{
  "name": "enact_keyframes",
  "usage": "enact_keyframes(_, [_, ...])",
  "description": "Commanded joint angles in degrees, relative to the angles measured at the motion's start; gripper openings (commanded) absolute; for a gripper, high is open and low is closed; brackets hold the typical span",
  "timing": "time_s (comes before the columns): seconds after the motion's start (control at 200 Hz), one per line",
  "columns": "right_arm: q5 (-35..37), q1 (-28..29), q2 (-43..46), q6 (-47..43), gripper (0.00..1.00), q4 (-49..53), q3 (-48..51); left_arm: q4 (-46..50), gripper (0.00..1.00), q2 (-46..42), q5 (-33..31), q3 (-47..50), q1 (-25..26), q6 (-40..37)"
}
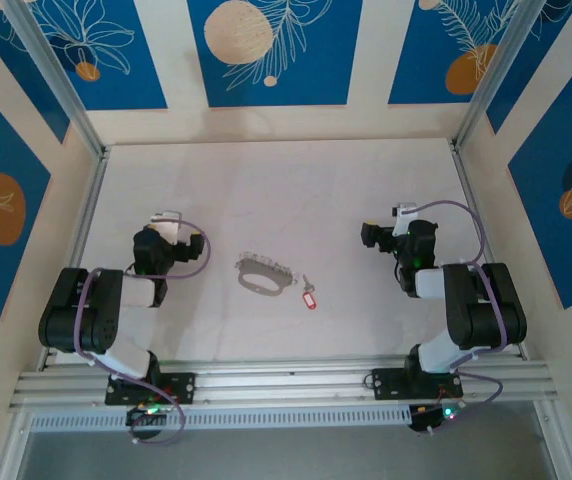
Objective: Put the keys on the keyring
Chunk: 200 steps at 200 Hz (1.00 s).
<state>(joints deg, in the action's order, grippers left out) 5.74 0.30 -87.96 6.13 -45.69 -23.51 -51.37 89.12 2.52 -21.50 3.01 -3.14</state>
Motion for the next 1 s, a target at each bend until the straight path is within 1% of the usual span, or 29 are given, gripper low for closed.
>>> enact_keyframes(0.0, [-0.19, -0.21, 0.69, -0.24, 0.99, -0.85, -0.22, -0.73, 1.0, 0.09, -0.24, -0.56, -0.64, 0.59])
enact_keyframes(0.995, [-0.72, -0.47, 0.51, -0.09, 0.99, -0.37, -0.53, 0.05, 1.0, 0.27, -0.06, -1.0, -0.77, 0.76])
